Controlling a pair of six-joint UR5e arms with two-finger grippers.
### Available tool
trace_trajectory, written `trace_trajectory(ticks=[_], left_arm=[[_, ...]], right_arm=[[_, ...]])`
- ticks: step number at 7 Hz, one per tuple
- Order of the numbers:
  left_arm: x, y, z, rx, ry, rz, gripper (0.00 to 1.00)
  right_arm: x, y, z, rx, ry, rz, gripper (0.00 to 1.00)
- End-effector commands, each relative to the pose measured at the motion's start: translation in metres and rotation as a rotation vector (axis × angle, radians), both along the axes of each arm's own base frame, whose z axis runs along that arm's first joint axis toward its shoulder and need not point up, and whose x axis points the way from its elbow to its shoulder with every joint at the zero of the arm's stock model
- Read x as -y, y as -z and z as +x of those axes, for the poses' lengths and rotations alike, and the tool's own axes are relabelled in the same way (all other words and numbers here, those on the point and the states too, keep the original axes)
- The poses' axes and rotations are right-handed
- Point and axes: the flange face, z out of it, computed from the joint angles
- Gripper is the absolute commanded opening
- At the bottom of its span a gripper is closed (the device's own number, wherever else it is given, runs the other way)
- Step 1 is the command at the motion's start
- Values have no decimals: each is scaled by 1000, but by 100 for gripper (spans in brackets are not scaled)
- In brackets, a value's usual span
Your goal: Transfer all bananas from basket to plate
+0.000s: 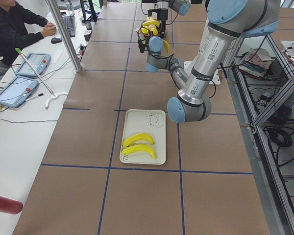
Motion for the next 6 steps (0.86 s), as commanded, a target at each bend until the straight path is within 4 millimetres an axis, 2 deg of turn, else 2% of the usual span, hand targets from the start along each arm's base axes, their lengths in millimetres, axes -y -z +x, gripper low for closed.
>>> trace_trajectory(ticks=[1, 2, 3, 4, 6], left_arm=[[53, -16, -39, 177, 42, -79, 0], [53, -57, -64, 286, 78, -37, 0], [57, -90, -79, 385, 101, 8, 0], [60, -163, -109, 512, 129, 20, 0], [45, -272, -159, 691, 129, 15, 0]], right_arm=[[5, -2, 15, -2, -22, -1, 100], [9, -3, 20, -3, -34, -2, 100], [16, -10, 25, -15, -54, -9, 100], [21, -20, 28, -31, -65, -20, 100], [33, -39, 42, -61, -99, -29, 100]])
